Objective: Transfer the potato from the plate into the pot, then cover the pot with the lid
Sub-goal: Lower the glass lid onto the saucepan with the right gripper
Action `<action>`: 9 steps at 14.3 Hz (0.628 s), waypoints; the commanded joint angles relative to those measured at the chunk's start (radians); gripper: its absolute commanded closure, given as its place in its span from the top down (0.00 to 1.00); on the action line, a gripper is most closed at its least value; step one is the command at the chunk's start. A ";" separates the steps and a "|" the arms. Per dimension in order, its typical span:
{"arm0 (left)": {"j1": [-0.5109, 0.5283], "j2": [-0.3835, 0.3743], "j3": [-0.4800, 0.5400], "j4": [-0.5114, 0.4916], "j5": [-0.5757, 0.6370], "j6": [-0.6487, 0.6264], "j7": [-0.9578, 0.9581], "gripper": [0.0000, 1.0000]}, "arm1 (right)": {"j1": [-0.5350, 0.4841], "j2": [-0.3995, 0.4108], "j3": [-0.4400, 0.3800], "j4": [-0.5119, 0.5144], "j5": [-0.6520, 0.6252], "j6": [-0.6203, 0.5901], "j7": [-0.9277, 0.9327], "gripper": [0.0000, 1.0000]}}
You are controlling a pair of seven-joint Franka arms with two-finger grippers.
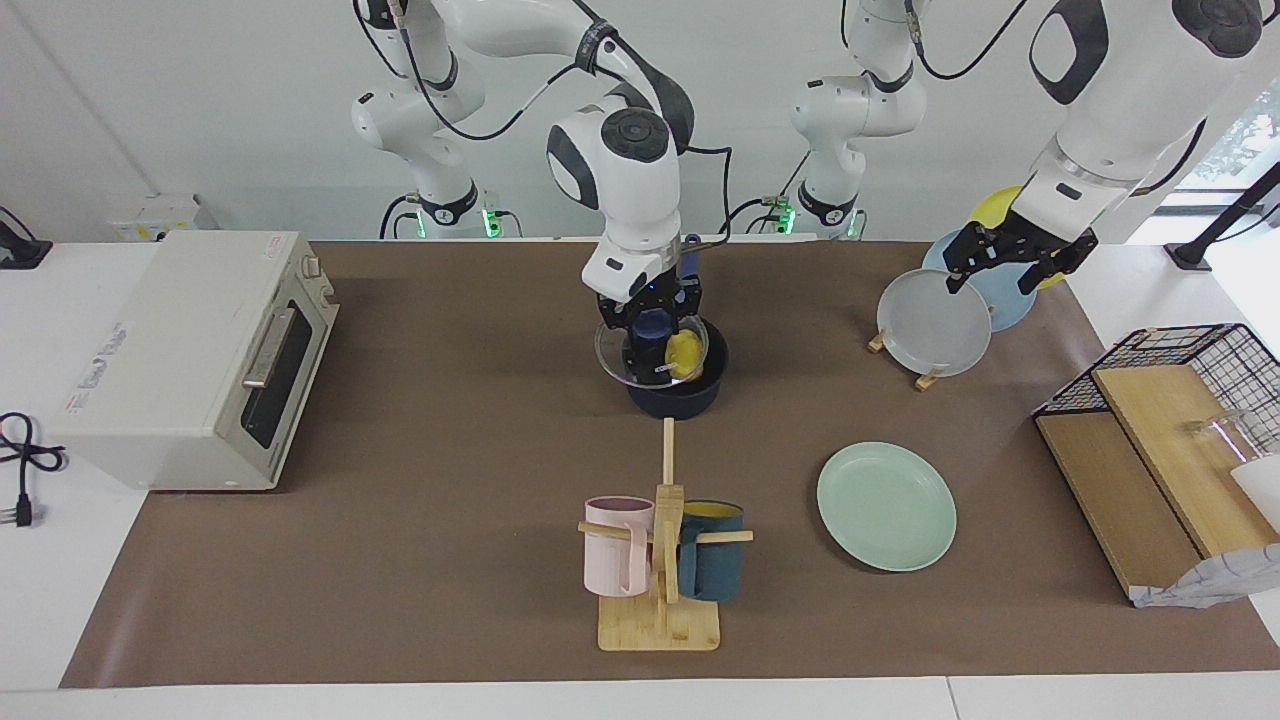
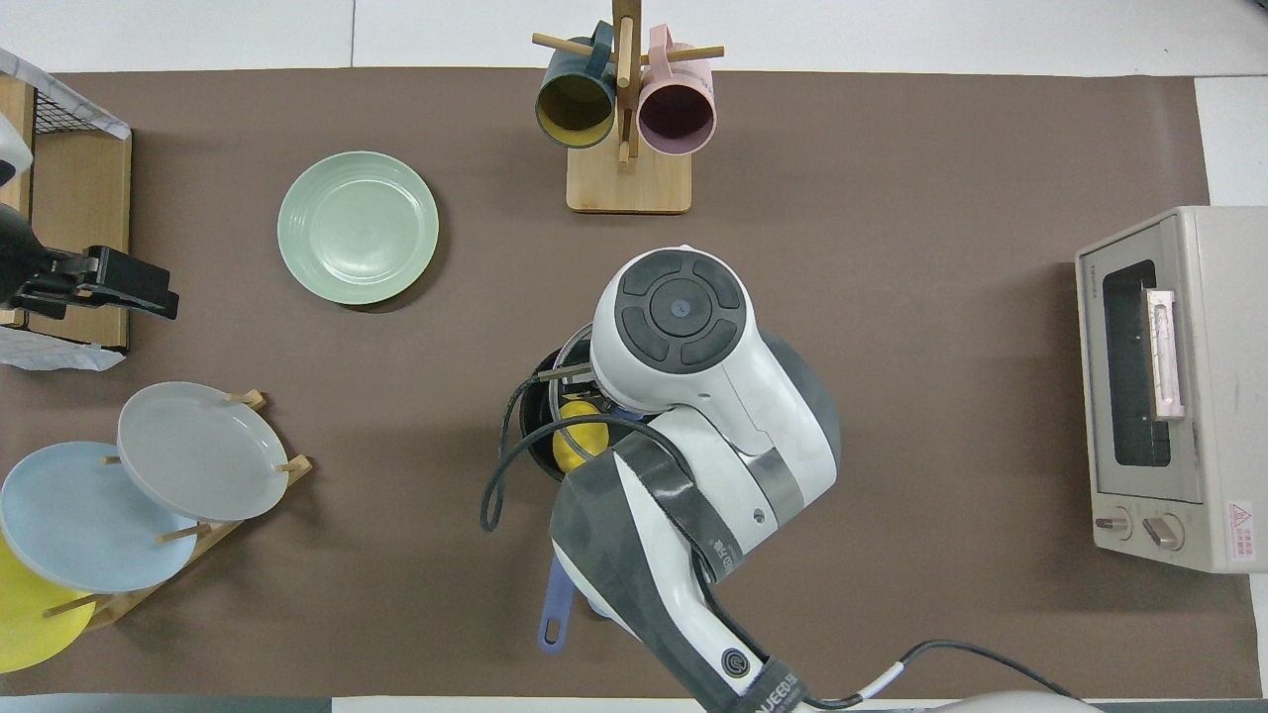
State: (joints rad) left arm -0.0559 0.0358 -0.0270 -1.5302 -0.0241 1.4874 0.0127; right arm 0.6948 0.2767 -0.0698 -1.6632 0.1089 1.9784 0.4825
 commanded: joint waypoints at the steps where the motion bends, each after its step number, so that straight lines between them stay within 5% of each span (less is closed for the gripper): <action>1: -0.004 -0.048 -0.005 0.027 0.024 -0.087 0.003 1.00 | 0.015 0.019 0.004 -0.003 0.009 0.034 0.011 0.00; 4: -0.015 -0.102 -0.005 -0.033 0.044 -0.088 -0.002 1.00 | 0.055 0.041 0.002 -0.003 0.008 0.039 0.044 0.00; 9: -0.054 -0.070 0.022 -0.015 0.041 -0.072 -0.014 1.00 | 0.063 0.064 0.002 -0.001 -0.009 0.065 0.045 0.00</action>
State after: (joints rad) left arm -0.0778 -0.0371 -0.0283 -1.5356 -0.0071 1.4071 0.0087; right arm 0.7620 0.3453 -0.0667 -1.6649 0.1072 2.0326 0.5149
